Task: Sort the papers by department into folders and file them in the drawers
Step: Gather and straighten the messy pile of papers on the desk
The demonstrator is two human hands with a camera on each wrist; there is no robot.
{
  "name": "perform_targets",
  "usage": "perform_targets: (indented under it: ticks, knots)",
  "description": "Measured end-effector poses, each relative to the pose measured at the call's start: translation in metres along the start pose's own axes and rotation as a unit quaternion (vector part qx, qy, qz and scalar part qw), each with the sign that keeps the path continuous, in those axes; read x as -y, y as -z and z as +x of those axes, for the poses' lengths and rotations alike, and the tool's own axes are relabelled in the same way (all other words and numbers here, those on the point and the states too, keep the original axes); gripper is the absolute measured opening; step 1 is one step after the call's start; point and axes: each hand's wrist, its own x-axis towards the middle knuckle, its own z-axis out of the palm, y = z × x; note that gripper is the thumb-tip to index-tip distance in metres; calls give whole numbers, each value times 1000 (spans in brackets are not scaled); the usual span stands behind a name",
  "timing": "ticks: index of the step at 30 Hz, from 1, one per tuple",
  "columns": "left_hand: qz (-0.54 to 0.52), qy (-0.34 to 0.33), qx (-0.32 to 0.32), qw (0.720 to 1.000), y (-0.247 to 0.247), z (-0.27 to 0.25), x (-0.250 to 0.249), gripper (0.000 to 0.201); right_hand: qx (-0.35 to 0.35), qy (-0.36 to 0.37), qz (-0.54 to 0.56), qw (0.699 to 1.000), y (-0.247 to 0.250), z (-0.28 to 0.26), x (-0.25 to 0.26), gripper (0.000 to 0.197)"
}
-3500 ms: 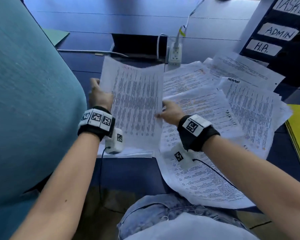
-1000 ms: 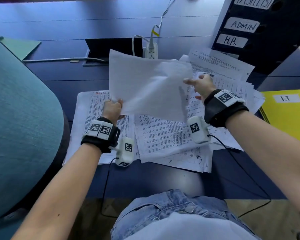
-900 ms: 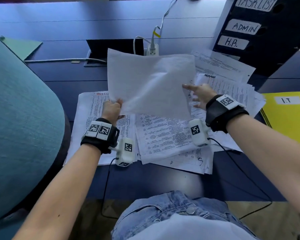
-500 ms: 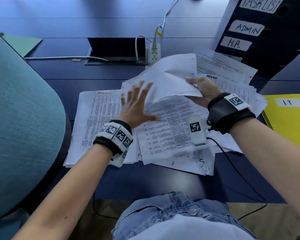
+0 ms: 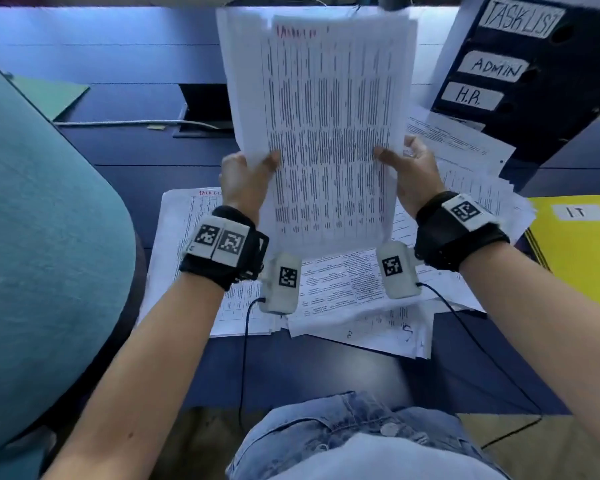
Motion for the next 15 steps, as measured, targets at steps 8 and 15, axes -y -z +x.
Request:
perform_targets:
  ticks: [8, 15]
  knots:
    - [197, 177, -1, 964, 5, -21, 93, 47, -87, -72, -314, 943, 3, -8, -77, 48]
    - [113, 218, 14, 969, 13, -10, 122, 43, -153, -57, -350, 922, 10, -23, -102, 24]
